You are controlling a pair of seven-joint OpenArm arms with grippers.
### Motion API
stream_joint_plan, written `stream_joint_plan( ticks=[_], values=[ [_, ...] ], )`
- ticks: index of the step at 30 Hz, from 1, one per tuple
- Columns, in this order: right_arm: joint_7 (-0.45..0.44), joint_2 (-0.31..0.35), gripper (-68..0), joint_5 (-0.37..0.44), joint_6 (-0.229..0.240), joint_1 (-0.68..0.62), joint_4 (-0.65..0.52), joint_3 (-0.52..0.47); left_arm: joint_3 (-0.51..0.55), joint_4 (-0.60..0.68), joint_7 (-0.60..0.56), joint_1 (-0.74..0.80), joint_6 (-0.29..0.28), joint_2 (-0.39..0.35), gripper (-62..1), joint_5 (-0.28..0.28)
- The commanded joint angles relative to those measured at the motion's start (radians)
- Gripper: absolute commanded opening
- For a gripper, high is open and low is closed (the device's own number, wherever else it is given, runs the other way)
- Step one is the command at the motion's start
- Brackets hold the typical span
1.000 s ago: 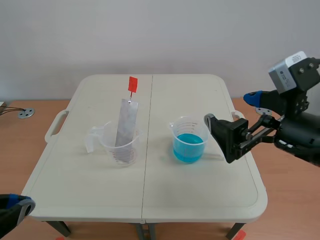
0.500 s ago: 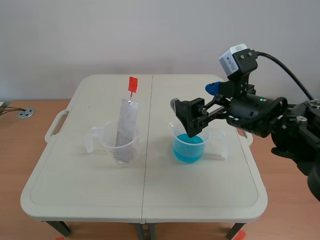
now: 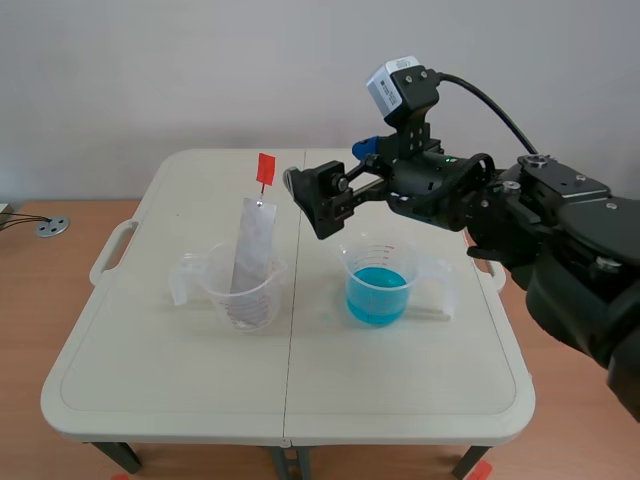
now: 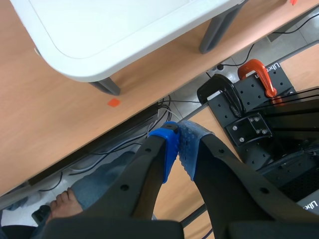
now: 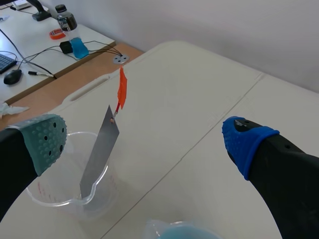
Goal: Hold the metal plate by the orange handle, dip it into the blue solution, take it out and point at it, then put the plate back in the beaker on the left.
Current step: 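Lift the metal plate out of the left beaker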
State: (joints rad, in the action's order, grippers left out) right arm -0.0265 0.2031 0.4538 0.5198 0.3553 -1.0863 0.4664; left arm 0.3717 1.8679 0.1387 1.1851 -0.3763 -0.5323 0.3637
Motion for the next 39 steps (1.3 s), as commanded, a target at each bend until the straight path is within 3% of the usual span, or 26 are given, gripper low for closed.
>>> stream_joint_plan(
  ticks=[1, 14, 25, 39],
  values=[
    [-0.013, -0.019, -2.5, 0.011, 0.001, 0.047, 0.019, 0.007, 0.003, 0.01, -0.01, -0.002, -0.003, 0.003, -58.8, 0.006],
    [-0.008, -0.16, -2.5, -0.001, 0.002, 0.198, 0.241, 0.062, 0.003, 0.01, -0.006, -0.002, -0.003, 0.003, -58.8, 0.007],
    [-0.01, -0.228, -2.8, -0.004, 0.002, 0.281, 0.389, 0.079, 0.003, 0.01, -0.006, -0.002, -0.003, 0.002, -58.8, 0.007],
    [0.003, -0.231, -28.4, -0.004, 0.001, 0.29, 0.394, 0.079, 0.003, 0.01, -0.007, -0.003, -0.003, 0.002, -58.8, 0.007]
  ],
)
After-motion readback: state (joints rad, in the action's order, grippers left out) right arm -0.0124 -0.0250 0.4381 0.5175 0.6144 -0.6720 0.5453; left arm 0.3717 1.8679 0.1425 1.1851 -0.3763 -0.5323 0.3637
